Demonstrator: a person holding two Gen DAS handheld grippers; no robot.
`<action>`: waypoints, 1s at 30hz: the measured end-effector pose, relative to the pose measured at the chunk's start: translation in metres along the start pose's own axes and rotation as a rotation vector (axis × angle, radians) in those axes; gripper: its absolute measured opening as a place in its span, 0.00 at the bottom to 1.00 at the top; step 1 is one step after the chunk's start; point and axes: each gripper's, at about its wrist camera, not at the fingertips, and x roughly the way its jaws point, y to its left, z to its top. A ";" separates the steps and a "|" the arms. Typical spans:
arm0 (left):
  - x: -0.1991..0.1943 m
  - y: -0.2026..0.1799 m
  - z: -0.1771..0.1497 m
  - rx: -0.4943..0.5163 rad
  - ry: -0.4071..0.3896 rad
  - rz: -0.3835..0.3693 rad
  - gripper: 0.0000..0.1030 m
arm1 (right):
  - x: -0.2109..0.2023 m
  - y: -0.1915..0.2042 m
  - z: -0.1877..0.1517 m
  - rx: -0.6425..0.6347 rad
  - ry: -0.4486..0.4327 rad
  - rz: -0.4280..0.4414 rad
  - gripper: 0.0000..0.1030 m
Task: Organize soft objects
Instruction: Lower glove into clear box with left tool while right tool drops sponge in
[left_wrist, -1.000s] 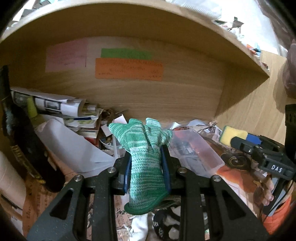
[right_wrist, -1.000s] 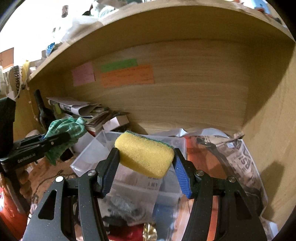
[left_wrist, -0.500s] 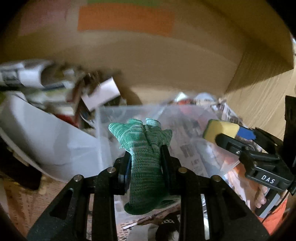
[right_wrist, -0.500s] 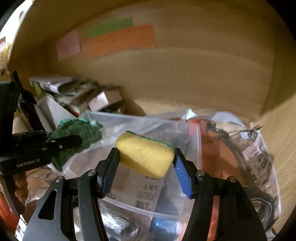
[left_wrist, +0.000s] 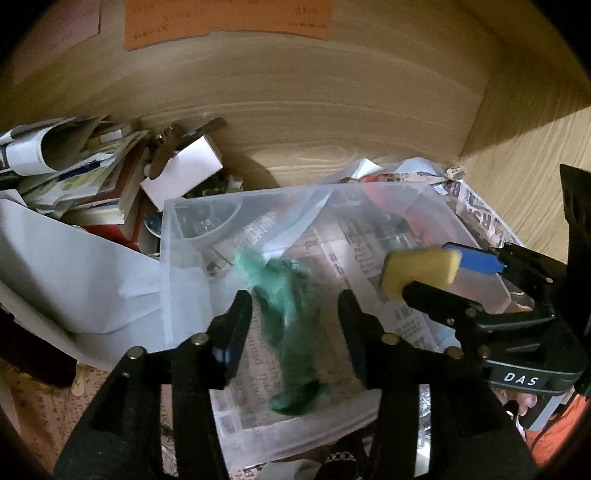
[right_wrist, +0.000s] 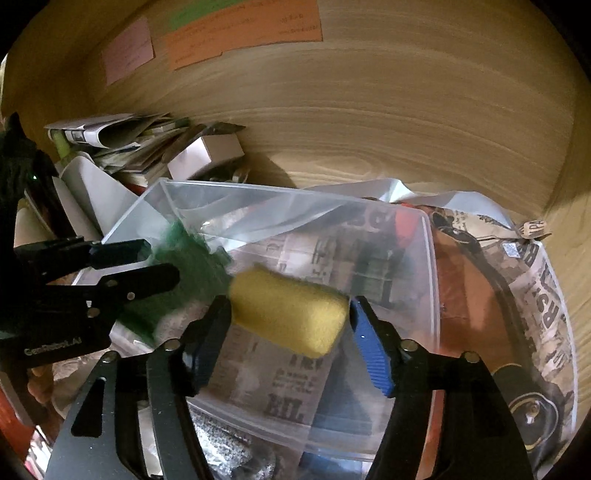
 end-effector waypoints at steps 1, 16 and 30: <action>-0.002 0.001 0.000 -0.004 -0.003 -0.002 0.49 | -0.001 0.000 0.000 0.001 -0.006 -0.002 0.68; -0.078 0.000 -0.022 0.026 -0.159 -0.006 0.83 | -0.080 0.012 -0.011 -0.022 -0.185 0.029 0.83; -0.082 -0.003 -0.078 0.058 -0.109 -0.011 0.94 | -0.049 0.028 -0.055 -0.034 -0.034 0.080 0.84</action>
